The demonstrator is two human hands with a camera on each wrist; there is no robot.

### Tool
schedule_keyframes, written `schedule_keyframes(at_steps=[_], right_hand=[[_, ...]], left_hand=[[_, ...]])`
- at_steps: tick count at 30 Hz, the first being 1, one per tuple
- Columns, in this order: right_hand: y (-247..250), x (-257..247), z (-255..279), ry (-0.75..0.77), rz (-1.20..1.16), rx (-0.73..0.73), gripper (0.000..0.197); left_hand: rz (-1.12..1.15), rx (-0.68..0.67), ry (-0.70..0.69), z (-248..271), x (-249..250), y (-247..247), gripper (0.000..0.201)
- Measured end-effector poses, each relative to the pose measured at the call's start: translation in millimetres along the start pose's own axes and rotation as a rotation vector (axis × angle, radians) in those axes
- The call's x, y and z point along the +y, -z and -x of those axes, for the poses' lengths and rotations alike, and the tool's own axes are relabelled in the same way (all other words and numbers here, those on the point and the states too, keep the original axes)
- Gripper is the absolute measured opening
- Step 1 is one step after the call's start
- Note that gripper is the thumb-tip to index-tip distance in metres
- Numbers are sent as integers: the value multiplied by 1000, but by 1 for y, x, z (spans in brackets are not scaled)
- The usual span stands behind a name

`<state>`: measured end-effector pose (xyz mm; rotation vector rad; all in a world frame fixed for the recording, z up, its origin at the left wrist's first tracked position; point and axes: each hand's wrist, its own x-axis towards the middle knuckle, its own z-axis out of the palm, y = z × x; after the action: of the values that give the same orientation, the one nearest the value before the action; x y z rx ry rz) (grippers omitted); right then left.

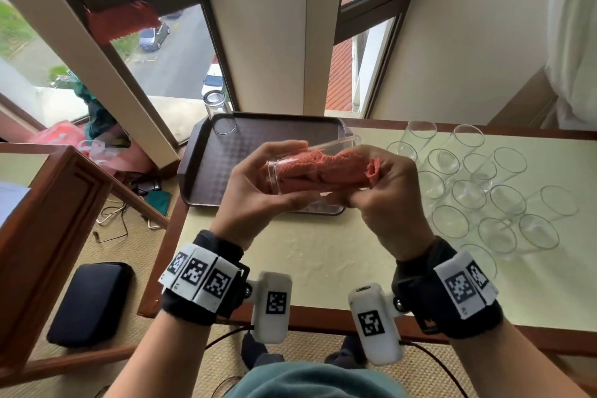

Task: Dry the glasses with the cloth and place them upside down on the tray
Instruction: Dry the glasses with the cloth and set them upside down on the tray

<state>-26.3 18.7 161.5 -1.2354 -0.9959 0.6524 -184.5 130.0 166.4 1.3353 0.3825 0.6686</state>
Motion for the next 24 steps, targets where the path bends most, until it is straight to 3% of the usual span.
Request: schedule_keyframes(at_steps=[2,4,6,7,10,15,17,20,24], right_hand=[[-1,4,0,37,73,21,45],[0,7,-2,106,205,23,42],[-2,9,-2,127,263,5,42],[-3,8,-2,101,244,0,45],[-4,5,-3,-35,60,-27,41],[-2,4,-2,-175,-128,-38,42],[-1,2,-4,-149,-163,-32,40],[0,2,-8,-53,-78,-37,38],[-1,4,-9,16,138,-79,42]], left_hand=[[116,15,181,-1,-2,0,87],[144,22,283,-4,-4,1,76],[98,57,269,-6,-5,4,52],[65,79,244,-7,-4,5,50],[-55,56,146,-8,0,9,69],[-245,-101,59,-9,2,16,71],[-189,-88,67,-7,-1,12,80],[79,-11,247,-8,-6,6,89],[195,88,272,-8,-16,4,65]])
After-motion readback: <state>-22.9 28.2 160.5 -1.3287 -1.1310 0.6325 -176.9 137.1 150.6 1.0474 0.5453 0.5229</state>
